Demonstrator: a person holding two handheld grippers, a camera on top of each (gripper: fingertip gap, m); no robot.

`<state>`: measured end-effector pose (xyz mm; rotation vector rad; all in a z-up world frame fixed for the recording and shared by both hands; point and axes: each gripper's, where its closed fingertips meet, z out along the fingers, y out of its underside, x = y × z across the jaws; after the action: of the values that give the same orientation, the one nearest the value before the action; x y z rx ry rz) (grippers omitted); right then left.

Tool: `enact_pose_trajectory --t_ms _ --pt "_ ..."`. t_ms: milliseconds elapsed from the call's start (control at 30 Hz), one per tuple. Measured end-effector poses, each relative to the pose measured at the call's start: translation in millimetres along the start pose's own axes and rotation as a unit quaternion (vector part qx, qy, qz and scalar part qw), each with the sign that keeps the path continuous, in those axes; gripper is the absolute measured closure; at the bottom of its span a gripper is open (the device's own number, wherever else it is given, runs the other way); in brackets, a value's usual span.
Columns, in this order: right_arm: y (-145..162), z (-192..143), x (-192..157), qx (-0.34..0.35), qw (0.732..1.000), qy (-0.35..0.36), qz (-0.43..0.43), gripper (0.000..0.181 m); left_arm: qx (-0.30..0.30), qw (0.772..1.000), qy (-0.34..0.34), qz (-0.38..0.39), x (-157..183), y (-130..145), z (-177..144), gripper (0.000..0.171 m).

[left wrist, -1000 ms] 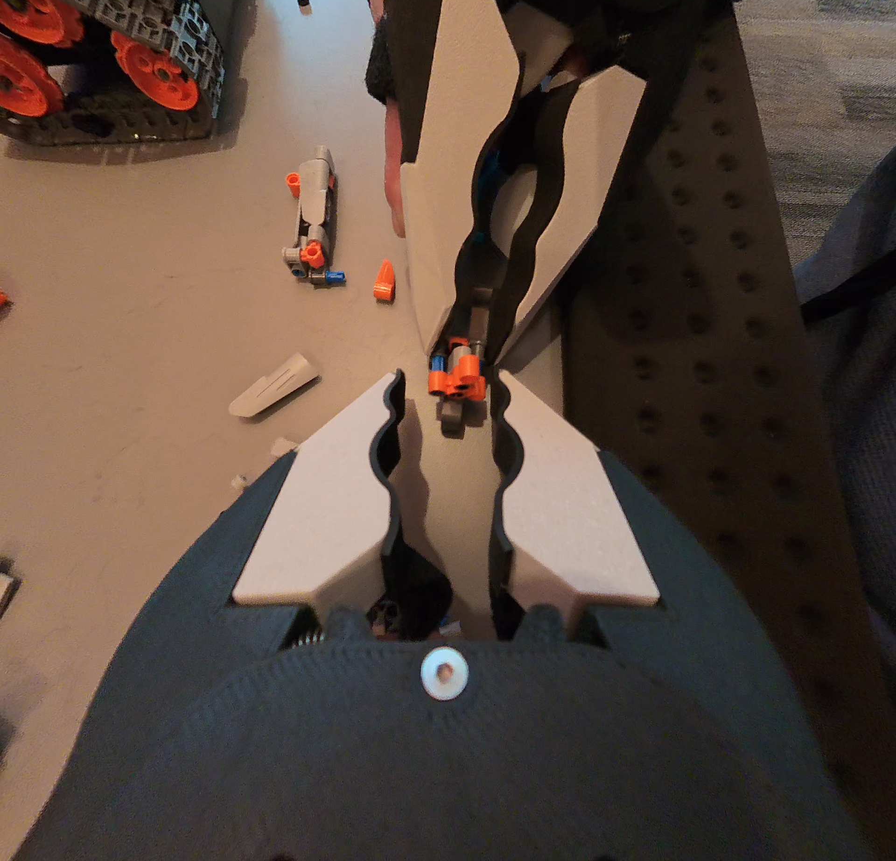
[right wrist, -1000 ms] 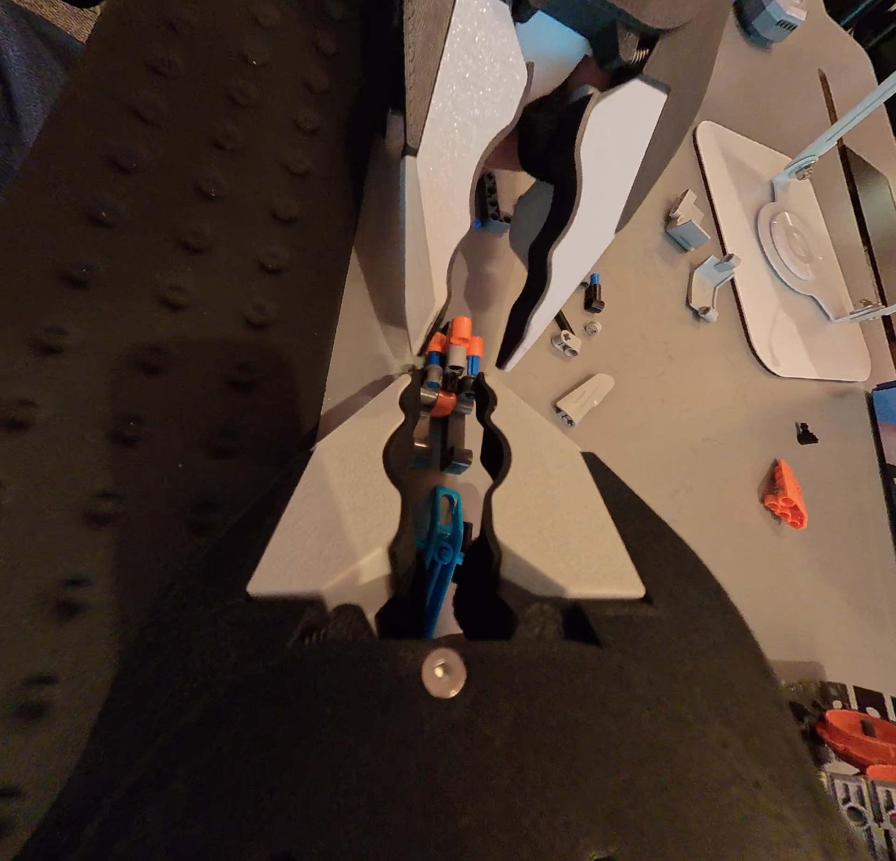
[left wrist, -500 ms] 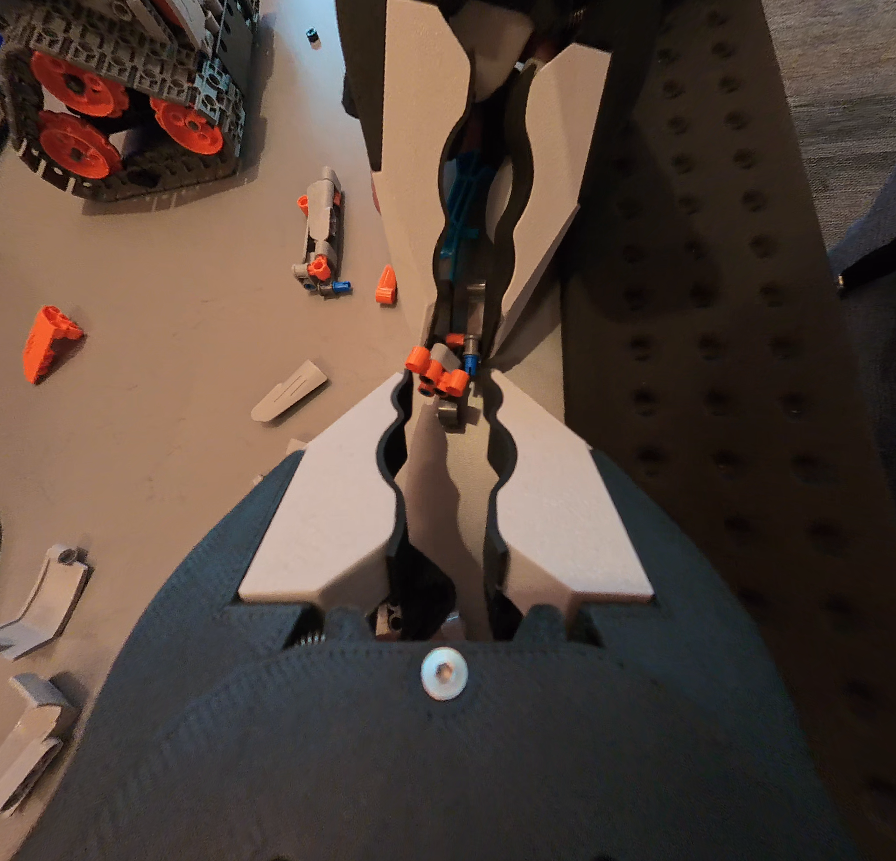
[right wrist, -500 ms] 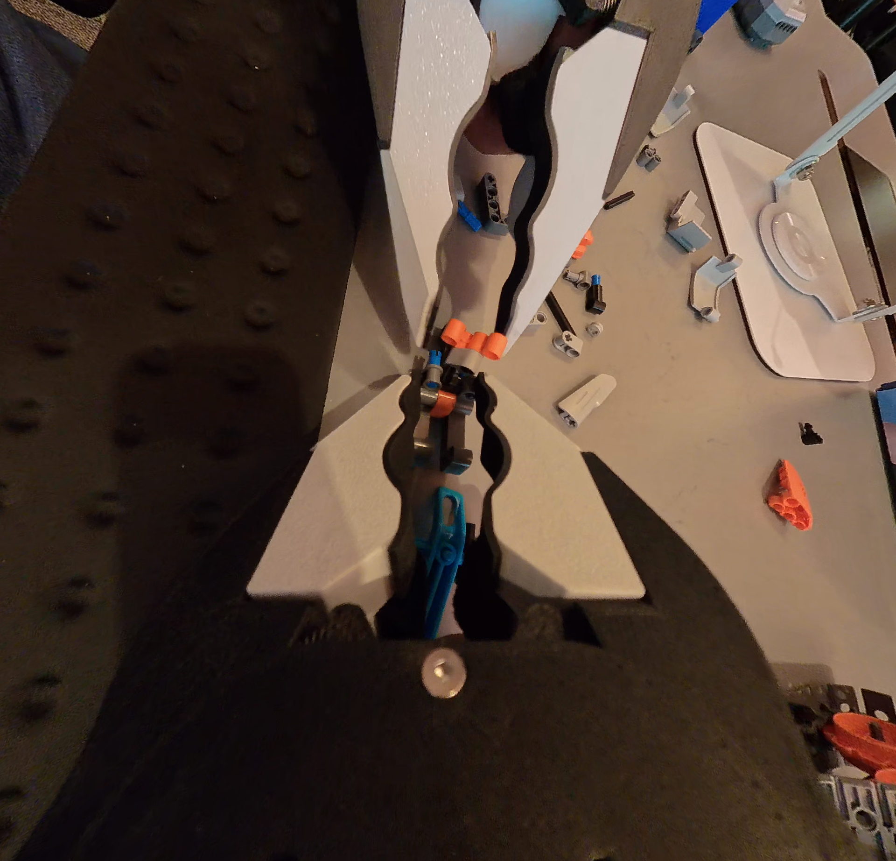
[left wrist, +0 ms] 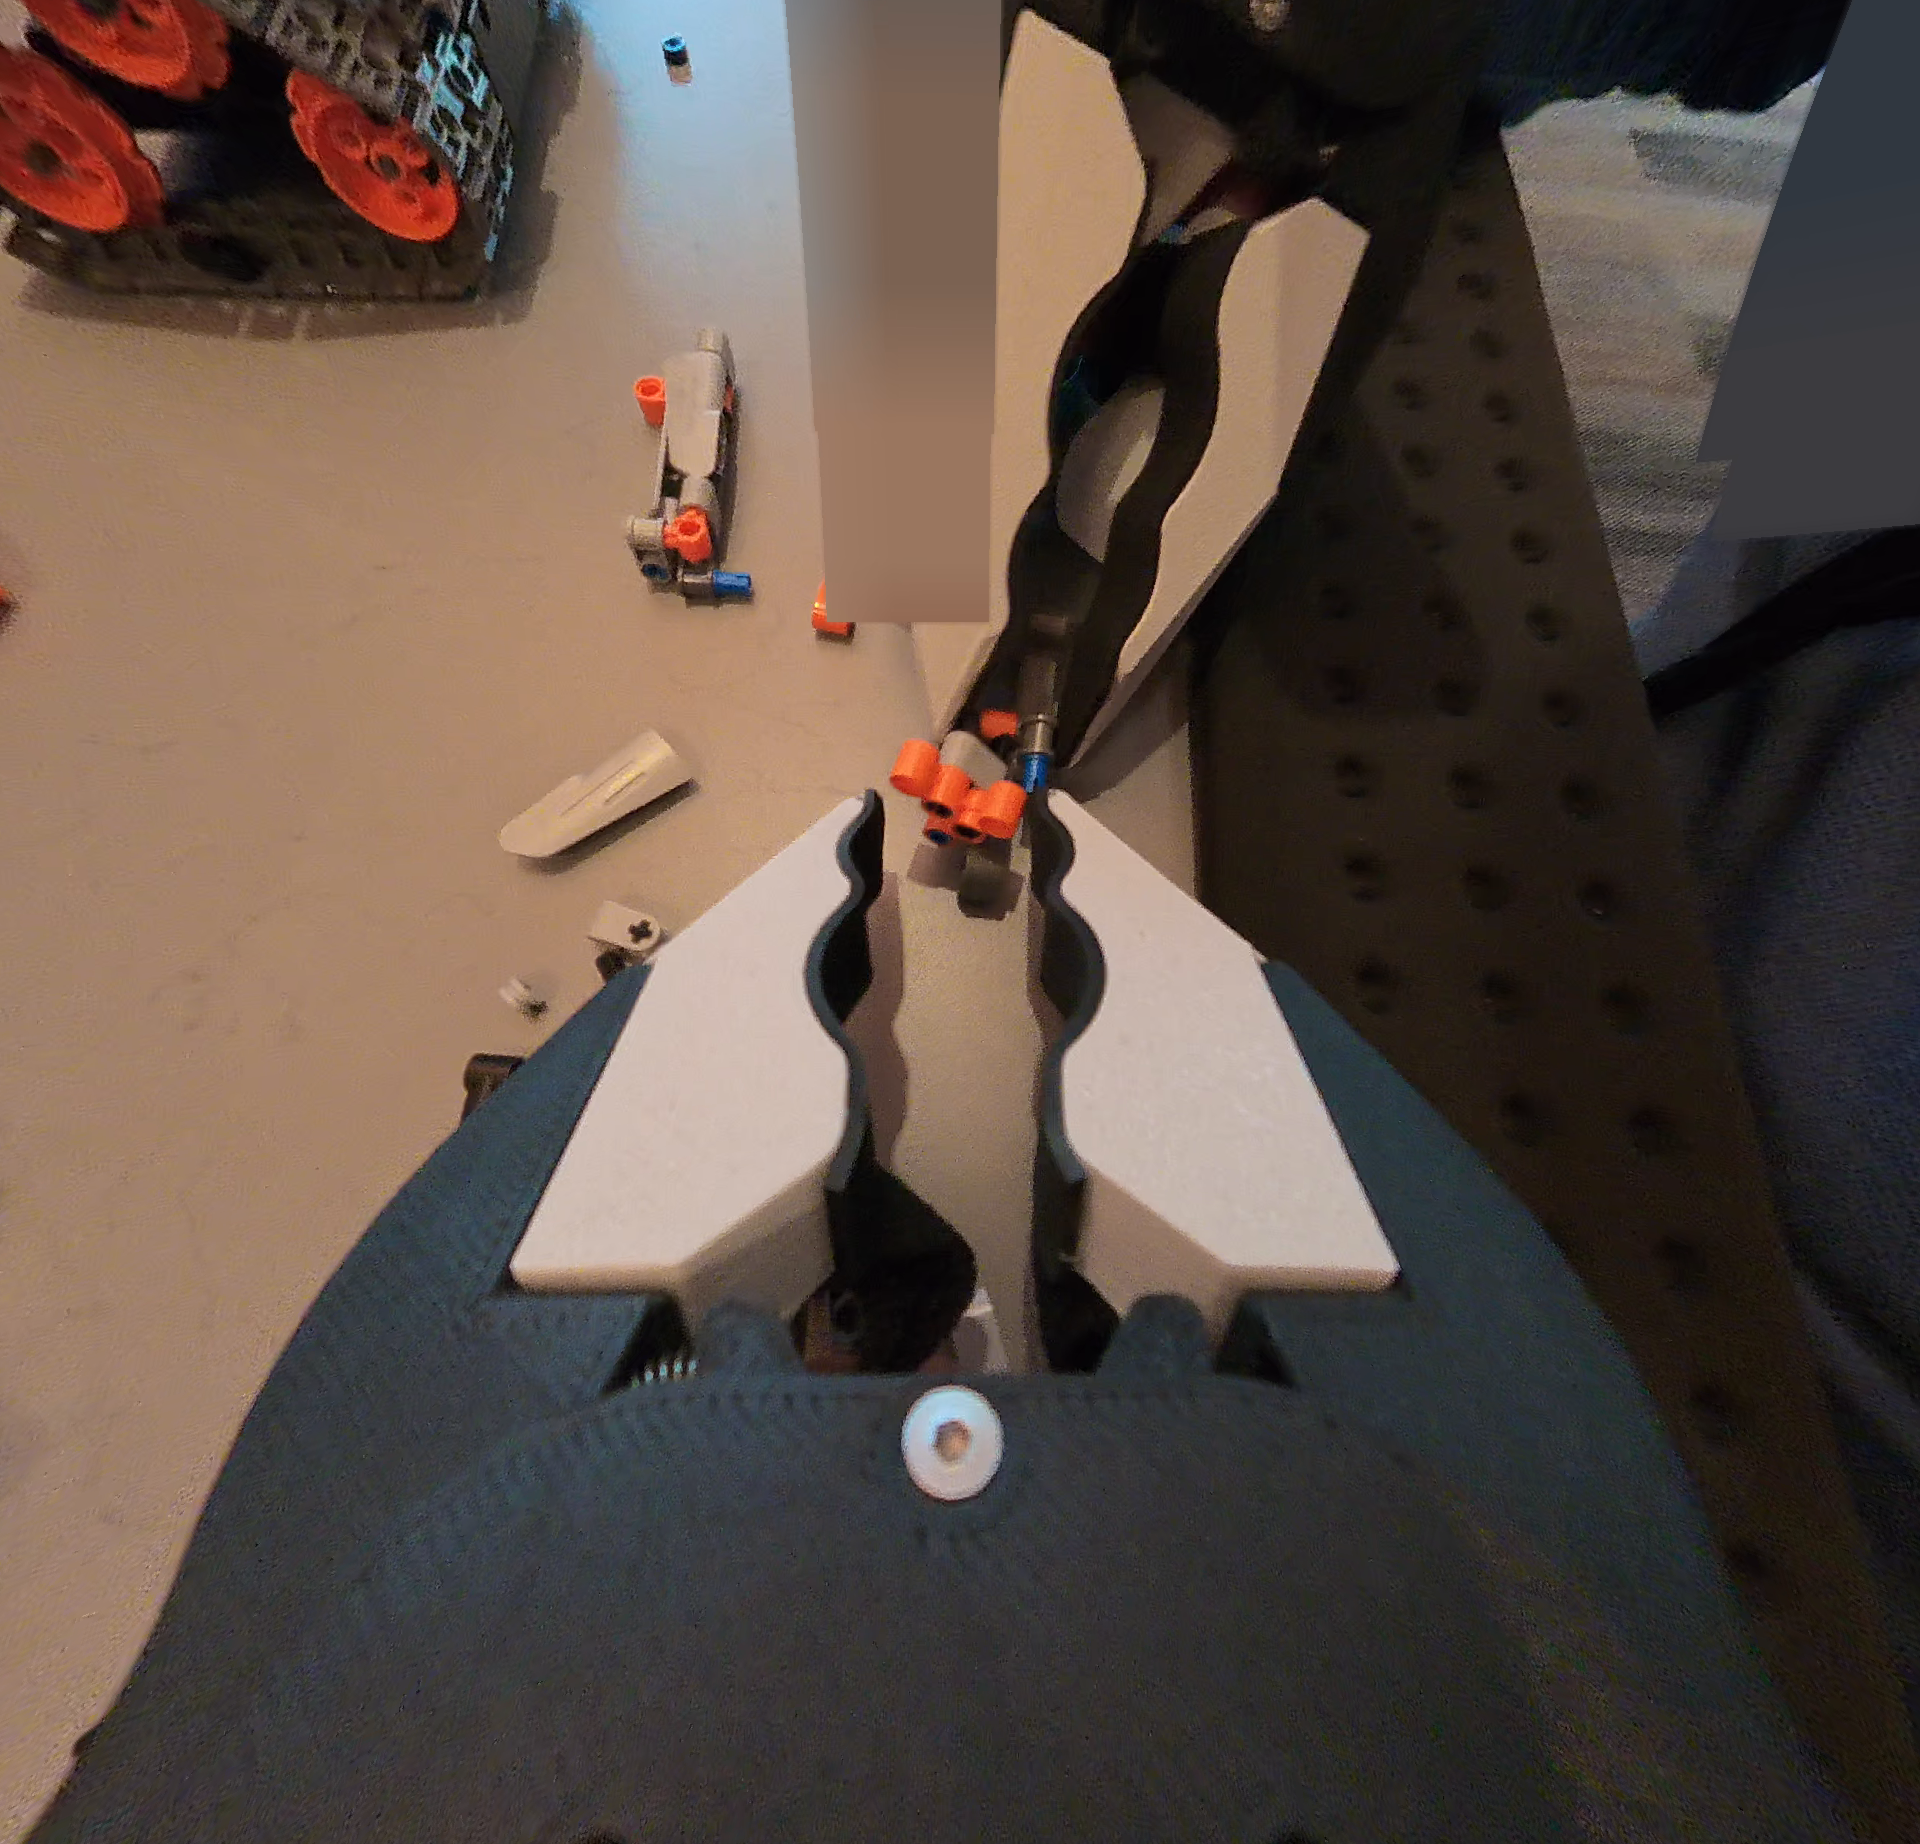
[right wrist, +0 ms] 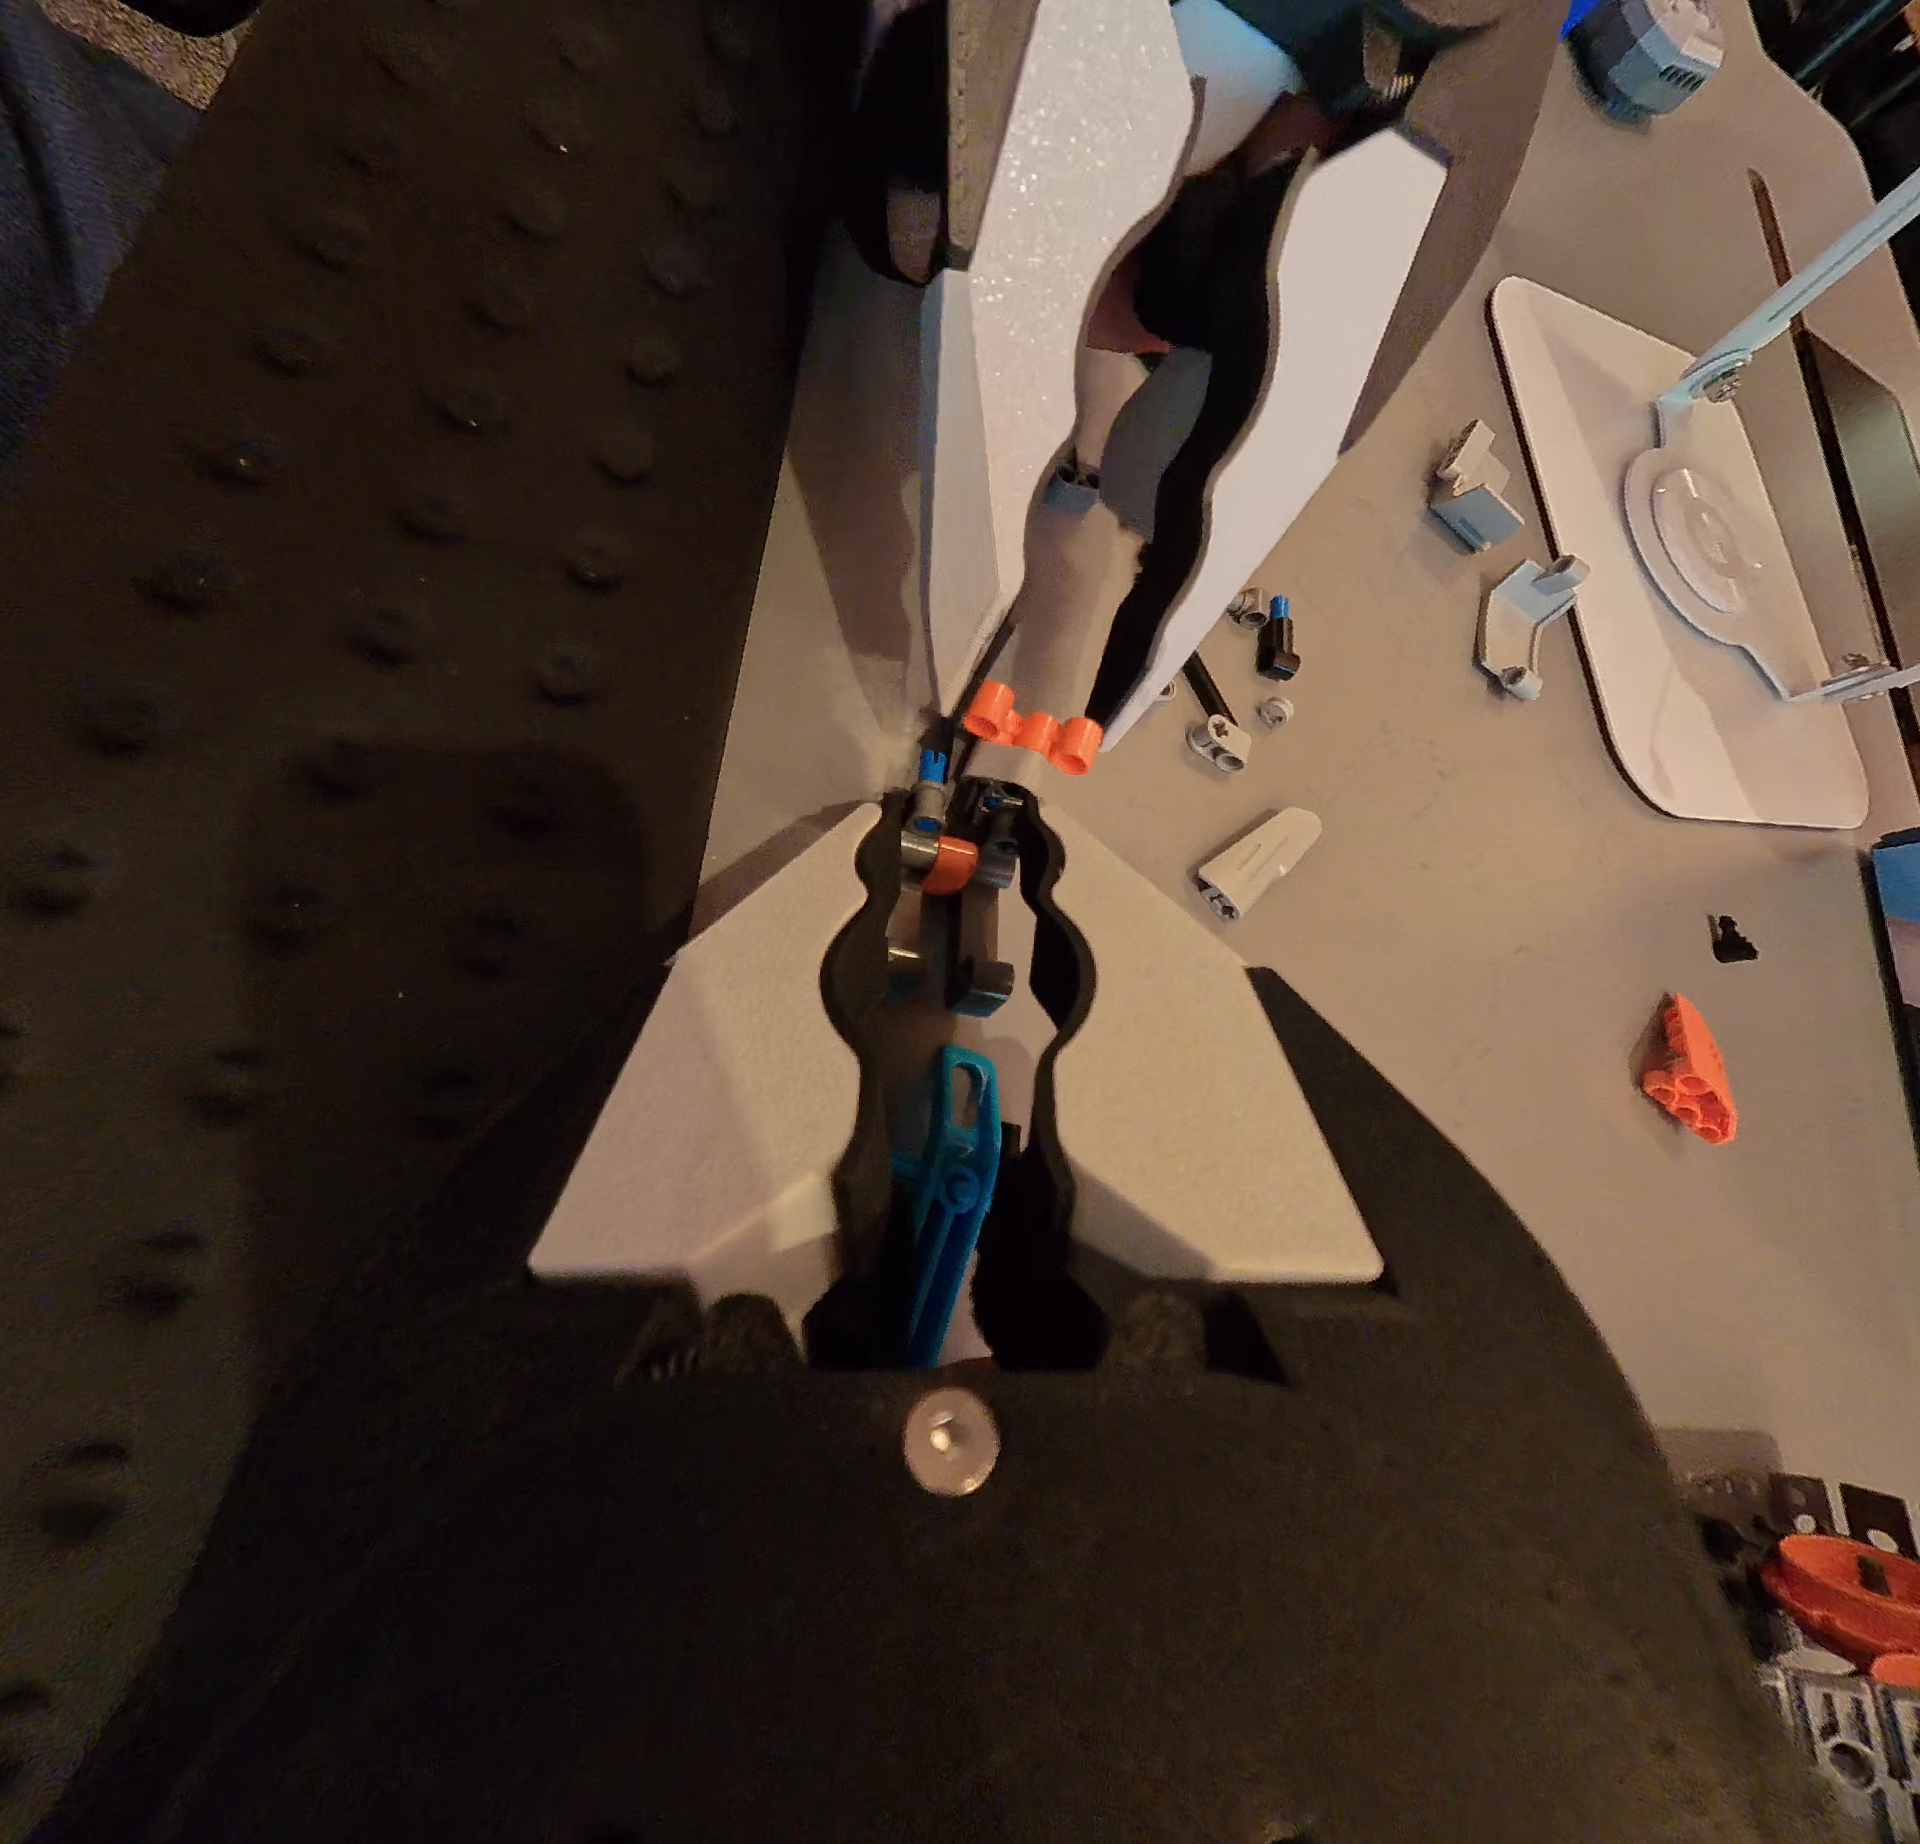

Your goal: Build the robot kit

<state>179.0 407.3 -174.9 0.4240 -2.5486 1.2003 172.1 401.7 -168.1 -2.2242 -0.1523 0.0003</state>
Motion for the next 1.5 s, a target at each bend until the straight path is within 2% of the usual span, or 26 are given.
enact_pose_trajectory --t_ms 133,333,433,500,767,967,1033,1133,1300,1500 --pt "0.1 -0.5 -0.1 0.002 1.0 -0.001 -0.001 0.161 0.015 0.998 0.044 -0.044 1.9 -2.7 -2.2 0.145" --pt "-0.1 -1.4 -1.0 0.006 1.0 -0.004 -0.001 0.161 -0.001 0.999 0.036 -0.031 1.7 3.3 1.8 0.155" --pt "0.6 -1.3 -0.8 0.006 1.0 -0.01 0.014 0.16 -0.008 1.0 0.012 -0.003 2.2 5.1 2.4 0.156" --pt "1.1 -1.9 -0.5 0.008 0.999 -0.018 0.03 0.16 -0.011 1.0 -0.01 0.017 2.4 3.8 1.1 0.15" --pt "1.7 -2.2 0.0 0.009 0.998 -0.026 0.052 0.16 -0.035 0.988 -0.087 0.124 3.3 7.2 4.1 0.155" --pt "8.5 2.5 -1.8 -0.026 0.997 -0.038 0.069 0.149 -0.032 0.984 -0.109 0.14 0.9 7.5 5.9 0.156" --pt "9.0 3.4 -2.0 -0.026 0.996 -0.039 0.078 0.158 -0.032 0.981 -0.119 0.152 1.2 6.7 7.0 0.156" --pt "8.9 4.1 0.5 -0.025 0.996 -0.034 0.085 0.158 -0.037 0.971 -0.141 0.188 -1.7 6.6 6.3 0.156" --pt "-3.9 -3.2 8.9 0.021 0.994 -0.024 0.103 0.159 -0.027 0.963 -0.171 0.207 -5.9 1.6 2.2 0.156" --pt "-10.9 -4.5 10.6 0.048 0.992 -0.018 0.111 0.16 -0.019 0.966 -0.17 0.196 -4.8 2.4 3.8 0.157"
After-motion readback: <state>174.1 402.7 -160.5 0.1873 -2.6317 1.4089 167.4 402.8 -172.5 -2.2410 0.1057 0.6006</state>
